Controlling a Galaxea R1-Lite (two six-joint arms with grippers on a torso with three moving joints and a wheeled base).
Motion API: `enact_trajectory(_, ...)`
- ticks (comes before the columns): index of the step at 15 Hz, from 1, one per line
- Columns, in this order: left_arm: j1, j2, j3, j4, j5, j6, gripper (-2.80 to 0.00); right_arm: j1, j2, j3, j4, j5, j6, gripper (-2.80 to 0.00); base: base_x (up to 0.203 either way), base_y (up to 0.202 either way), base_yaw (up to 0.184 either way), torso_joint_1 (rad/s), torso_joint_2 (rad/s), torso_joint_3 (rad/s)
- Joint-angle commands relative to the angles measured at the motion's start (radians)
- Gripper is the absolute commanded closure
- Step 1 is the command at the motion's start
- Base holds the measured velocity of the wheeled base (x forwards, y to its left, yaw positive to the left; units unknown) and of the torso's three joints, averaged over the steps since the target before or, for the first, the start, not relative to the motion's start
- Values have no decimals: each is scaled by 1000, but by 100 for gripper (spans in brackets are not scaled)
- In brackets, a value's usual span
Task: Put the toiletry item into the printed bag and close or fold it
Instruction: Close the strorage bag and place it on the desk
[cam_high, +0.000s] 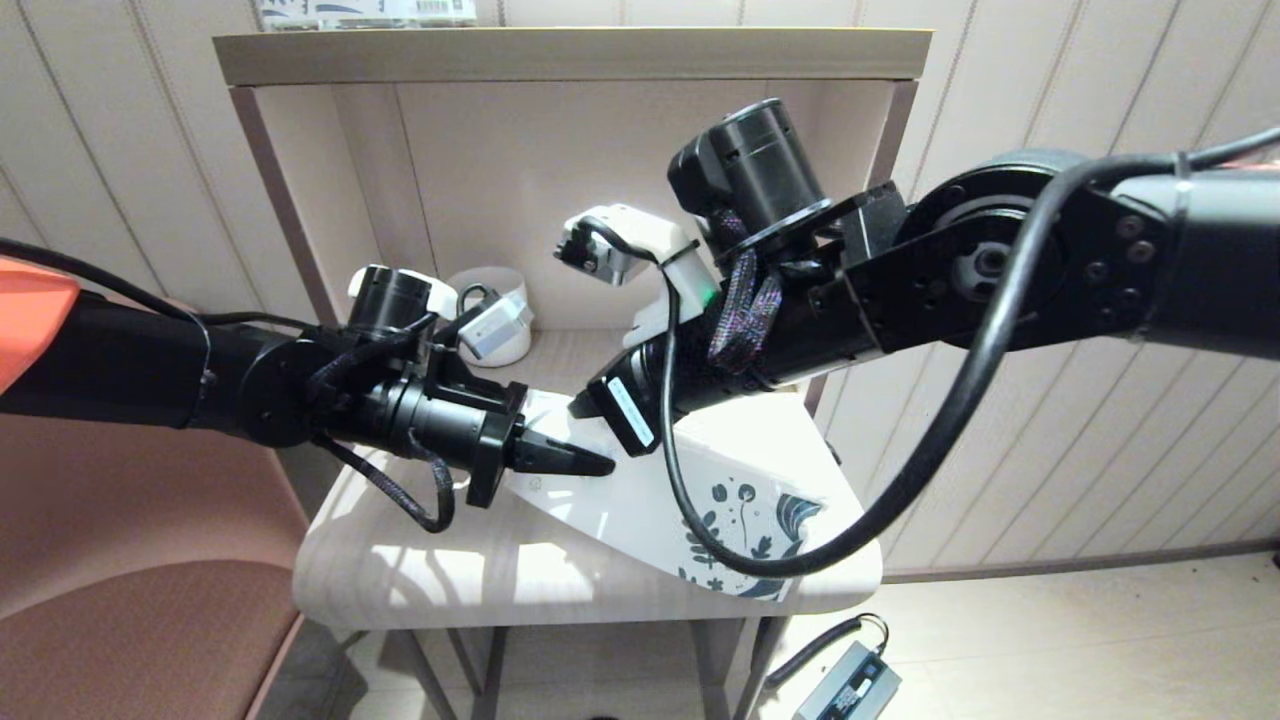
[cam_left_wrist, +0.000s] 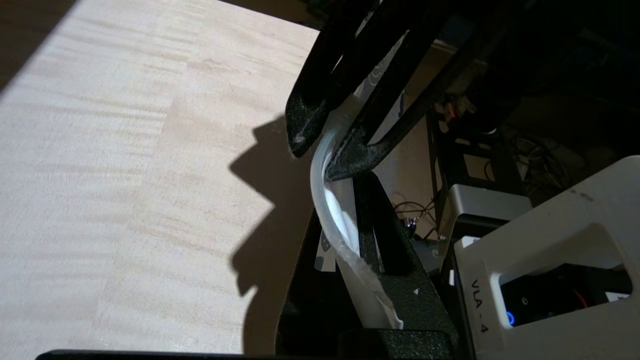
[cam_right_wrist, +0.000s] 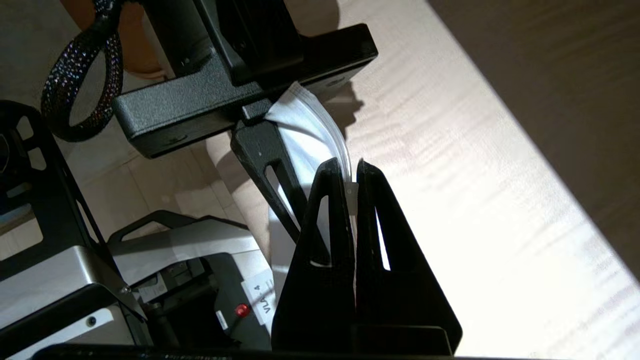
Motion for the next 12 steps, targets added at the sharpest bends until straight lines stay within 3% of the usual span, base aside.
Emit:
enact_trajectory(1, 2, -2, -1, 0, -6, 3, 0, -5, -28, 24, 2, 6, 0, 0, 0, 0, 0, 0, 0, 0)
enact_trajectory(12, 30, -12, -12, -1, -6, 0, 0, -93, -186, 257, -9, 53, 1, 0, 0, 0, 0, 0, 0, 0)
